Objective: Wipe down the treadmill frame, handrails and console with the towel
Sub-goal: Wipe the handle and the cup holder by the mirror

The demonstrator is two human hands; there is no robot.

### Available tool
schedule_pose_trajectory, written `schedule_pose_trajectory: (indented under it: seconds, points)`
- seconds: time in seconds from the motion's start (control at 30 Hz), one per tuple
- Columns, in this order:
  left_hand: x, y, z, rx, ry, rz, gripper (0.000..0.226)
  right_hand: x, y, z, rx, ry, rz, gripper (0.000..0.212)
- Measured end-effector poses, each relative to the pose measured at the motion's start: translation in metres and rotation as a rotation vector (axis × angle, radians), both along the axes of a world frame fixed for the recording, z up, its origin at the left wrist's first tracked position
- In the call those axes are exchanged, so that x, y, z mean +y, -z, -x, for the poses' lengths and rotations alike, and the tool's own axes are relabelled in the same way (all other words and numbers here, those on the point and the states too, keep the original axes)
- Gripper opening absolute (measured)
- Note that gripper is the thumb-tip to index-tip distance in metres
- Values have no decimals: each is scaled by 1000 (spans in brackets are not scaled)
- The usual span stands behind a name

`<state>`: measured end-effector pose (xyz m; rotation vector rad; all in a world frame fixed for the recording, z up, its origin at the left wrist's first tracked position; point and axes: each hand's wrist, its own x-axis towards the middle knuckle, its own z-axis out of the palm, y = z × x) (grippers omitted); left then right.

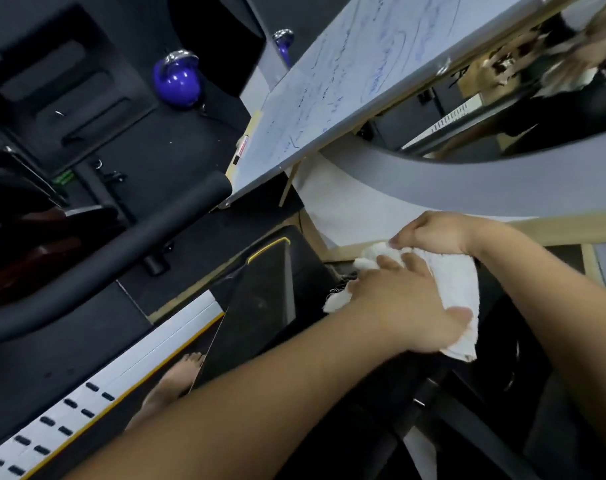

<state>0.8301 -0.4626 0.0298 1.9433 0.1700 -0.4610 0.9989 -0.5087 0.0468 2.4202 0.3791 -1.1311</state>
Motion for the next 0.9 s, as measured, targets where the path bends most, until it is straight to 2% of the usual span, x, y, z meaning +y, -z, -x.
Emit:
schedule_pose_trajectory:
  seconds: [0.13, 0.27, 0.37, 0.47, 0.6, 0.67, 0.73, 0.83, 0.9]
  points:
    - [6, 5, -26, -5, 63, 18, 71, -23, -14, -11, -210, 148, -17, 53]
    - [1, -7, -48, -42, 241, -61, 91, -65, -38, 7, -488, 301, -240, 42]
    - [-9, -20, -69, -105, 252, -123, 88, -103, -44, 39, -731, 279, -444, 45]
    - [-30, -29, -82, -261, 279, -258, 79, -139, -41, 65, -888, 135, -564, 47]
    - [-43, -27, -94, -369, 361, -459, 73, -165, -34, 78, -912, 53, -584, 57]
    - [-48, -28, -96, -418, 415, -529, 69, -177, -30, 86, -932, 58, -543, 52]
    - [-53, -30, -93, -457, 476, -605, 67, -185, -29, 97, -927, 86, -495, 49]
    - [-60, -40, -72, -475, 526, -679, 60, -198, -36, 113, -882, 183, -455, 59]
    - [-68, -50, -47, -516, 579, -714, 59, -204, -41, 126, -866, 216, -428, 57]
